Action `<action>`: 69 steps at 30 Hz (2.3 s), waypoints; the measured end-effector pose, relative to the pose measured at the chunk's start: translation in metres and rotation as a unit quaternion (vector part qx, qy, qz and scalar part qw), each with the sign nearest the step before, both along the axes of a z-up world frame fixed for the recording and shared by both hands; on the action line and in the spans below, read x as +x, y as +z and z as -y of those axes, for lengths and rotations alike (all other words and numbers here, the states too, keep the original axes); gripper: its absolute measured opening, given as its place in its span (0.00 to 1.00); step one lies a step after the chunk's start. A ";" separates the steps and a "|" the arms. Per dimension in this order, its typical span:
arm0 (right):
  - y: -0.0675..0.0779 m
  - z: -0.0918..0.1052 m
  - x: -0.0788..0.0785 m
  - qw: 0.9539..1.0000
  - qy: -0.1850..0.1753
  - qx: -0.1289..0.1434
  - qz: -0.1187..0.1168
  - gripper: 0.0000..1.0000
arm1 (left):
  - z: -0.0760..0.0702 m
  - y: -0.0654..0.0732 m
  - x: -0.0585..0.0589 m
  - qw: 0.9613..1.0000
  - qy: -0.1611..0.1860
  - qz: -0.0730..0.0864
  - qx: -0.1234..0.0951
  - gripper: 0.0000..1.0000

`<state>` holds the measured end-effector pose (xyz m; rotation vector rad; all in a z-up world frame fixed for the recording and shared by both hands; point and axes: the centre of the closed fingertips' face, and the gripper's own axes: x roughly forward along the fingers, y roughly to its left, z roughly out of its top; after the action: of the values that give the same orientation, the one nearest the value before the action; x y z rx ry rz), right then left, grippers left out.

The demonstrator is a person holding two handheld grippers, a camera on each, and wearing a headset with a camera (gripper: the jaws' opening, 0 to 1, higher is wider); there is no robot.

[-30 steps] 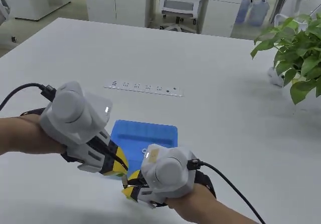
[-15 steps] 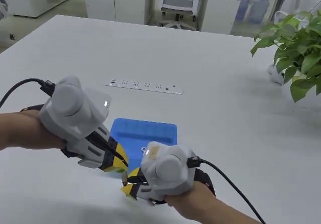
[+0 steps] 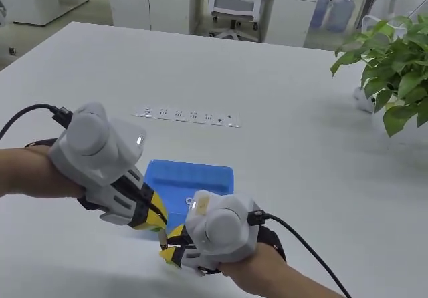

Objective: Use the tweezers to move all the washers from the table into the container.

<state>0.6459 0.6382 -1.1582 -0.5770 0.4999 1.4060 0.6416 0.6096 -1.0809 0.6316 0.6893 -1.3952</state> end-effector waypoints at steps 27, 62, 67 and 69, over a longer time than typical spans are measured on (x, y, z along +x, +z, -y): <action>0.003 -0.001 -0.001 1.000 0.000 0.004 0.007 0.12 | 0.002 0.002 0.000 1.000 -0.011 0.003 0.007 0.05; 0.005 0.005 0.000 1.000 -0.017 0.000 -0.002 0.09 | 0.007 0.004 -0.001 1.000 -0.019 0.002 0.011 0.05; 0.013 0.006 0.001 1.000 -0.021 0.002 0.001 0.09 | 0.010 0.011 -0.001 1.000 -0.019 0.004 0.009 0.05; 0.017 0.007 0.001 1.000 -0.022 0.004 0.003 0.09 | 0.011 0.015 -0.001 1.000 -0.020 0.007 0.009 0.05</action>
<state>0.6465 0.6316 -1.1407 -0.5608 0.5003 1.3633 0.6408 0.5991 -1.0662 0.6712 0.6822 -1.4226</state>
